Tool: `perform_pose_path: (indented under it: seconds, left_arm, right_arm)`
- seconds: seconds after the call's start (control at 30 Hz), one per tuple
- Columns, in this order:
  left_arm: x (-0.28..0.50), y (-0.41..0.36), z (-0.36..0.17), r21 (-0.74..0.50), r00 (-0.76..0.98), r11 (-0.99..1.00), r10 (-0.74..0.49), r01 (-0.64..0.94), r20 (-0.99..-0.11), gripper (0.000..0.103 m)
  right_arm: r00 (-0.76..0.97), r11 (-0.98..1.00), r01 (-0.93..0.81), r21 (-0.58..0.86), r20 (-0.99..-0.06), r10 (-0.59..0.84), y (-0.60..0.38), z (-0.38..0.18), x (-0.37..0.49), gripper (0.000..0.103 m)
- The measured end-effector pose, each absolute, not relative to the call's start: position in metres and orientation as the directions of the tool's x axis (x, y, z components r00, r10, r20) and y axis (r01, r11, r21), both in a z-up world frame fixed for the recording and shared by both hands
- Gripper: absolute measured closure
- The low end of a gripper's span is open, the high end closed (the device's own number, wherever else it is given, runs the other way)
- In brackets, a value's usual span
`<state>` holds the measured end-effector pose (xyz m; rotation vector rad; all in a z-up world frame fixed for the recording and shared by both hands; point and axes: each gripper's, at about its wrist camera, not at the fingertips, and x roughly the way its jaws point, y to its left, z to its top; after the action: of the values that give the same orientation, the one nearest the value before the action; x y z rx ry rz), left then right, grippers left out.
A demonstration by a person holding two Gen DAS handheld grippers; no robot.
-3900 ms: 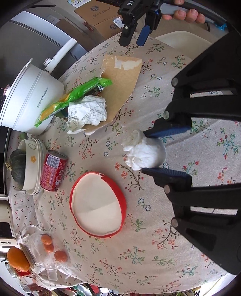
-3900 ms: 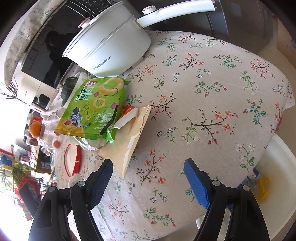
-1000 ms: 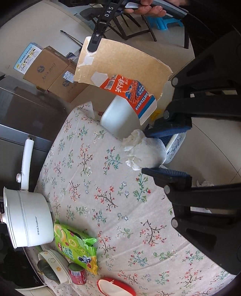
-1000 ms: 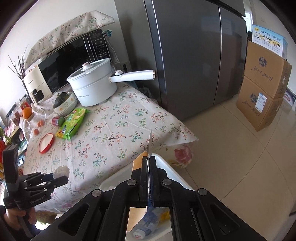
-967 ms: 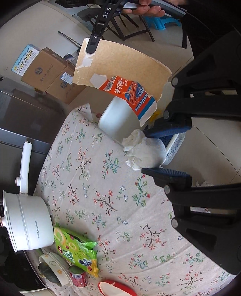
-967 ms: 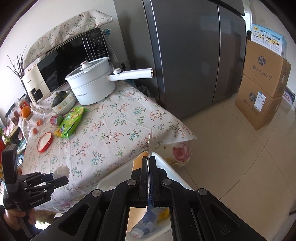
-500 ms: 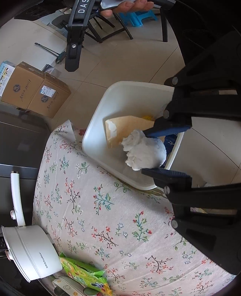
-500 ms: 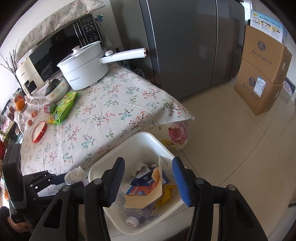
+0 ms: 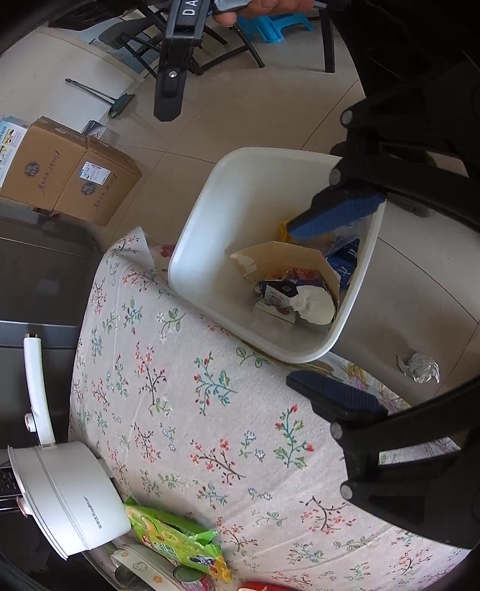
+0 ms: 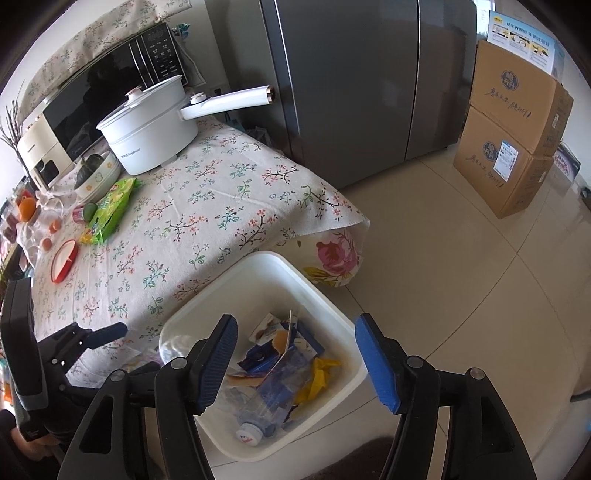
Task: Collect trash
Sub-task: 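Lower the right tool to the crumpled foil on the floor and grasp it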
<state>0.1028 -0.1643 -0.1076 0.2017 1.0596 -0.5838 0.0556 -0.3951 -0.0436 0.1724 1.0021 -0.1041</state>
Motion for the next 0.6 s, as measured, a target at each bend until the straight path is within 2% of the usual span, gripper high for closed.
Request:
perform_pose_path:
  seconds: [0.3,0.43,0.6]
  left_arm:
    - [0.105,-0.096,-0.079,-0.076,0.444,0.906,-0.276,0.416,-0.852,0.015]
    - [0.098,-0.061,-0.069,-0.048,0.482,0.929,-0.233,0.366,-0.845,0.008]
    - [0.085,-0.017,-0.062,-0.024,0.499,0.945,-0.193,0.325,-0.845,0.007]
  right_arm:
    - [0.537,0.995,0.066,0.074,-0.843,0.028,-0.357,-0.047,0.054,0.031]
    - [0.525,0.997,-0.044,0.063,-0.847,0.076,-0.313,-0.059,0.050,0.028]
    - [0.480,0.975,-0.221,0.039,-0.866,0.143,-0.242,-0.091,0.035,0.025]
